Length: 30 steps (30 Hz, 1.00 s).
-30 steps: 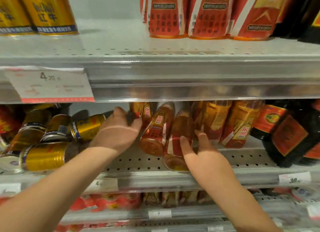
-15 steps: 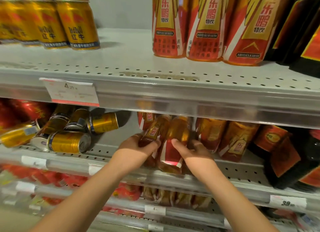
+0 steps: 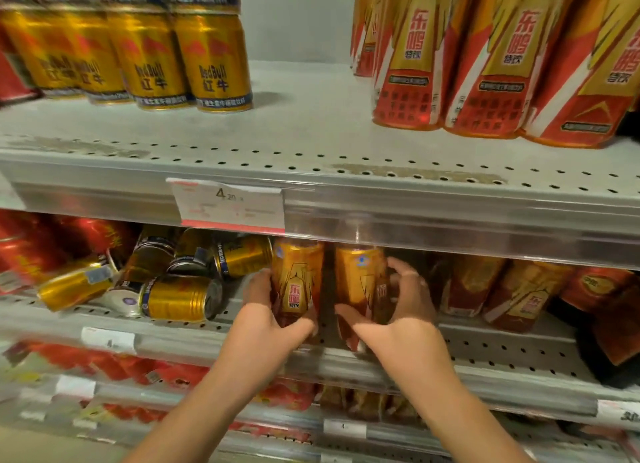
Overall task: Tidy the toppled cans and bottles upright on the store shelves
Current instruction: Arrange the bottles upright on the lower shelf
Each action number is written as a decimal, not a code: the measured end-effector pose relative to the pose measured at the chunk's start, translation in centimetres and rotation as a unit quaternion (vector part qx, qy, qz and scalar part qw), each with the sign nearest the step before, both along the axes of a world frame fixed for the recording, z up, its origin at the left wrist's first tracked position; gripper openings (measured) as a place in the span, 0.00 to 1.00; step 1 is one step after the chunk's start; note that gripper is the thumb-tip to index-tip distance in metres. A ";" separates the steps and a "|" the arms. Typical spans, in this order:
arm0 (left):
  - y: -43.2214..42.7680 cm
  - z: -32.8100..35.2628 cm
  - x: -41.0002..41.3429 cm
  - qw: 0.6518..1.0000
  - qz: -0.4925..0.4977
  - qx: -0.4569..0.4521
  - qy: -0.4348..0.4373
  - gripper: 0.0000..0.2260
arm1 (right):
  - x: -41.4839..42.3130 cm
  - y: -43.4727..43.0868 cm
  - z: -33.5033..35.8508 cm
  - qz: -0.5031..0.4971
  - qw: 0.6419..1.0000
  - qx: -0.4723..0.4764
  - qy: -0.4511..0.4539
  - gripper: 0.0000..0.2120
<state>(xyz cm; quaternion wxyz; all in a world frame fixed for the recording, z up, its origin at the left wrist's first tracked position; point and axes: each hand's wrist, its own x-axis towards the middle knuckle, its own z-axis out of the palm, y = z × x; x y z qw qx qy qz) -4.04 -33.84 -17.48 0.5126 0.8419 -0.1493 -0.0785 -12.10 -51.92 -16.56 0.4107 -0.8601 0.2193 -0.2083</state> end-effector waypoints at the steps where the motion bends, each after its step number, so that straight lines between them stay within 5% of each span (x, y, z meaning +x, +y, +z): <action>1: 0.2 0.0 0.4 1.000 0.006 0.003 -0.006 0.31 | 0.2 0.4 -0.2 -0.008 1.000 -0.007 -0.011 0.44; 7: 1.2 0.2 1.2 0.997 0.031 0.043 -0.063 0.32 | 0.5 3.7 -1.3 -0.036 0.999 0.027 -0.026 0.44; 13: 3.2 0.7 2.2 0.976 0.068 0.158 -0.135 0.35 | 2.7 6.4 -0.9 -0.033 0.997 -0.061 -0.022 0.42; 21: 5.4 1.9 1.4 0.986 0.066 0.099 -0.114 0.34 | 4.6 6.8 -0.6 0.015 1.000 -0.021 0.009 0.45; 25: 5.5 3.0 -0.3 0.976 0.100 0.028 -0.193 0.20 | 2.9 4.8 -0.5 0.051 0.998 -0.004 0.045 0.45; 30: 2.5 2.5 -4.8 0.970 0.033 0.005 -0.243 0.04 | -1.0 -0.7 -1.5 0.054 0.995 -0.045 0.076 0.30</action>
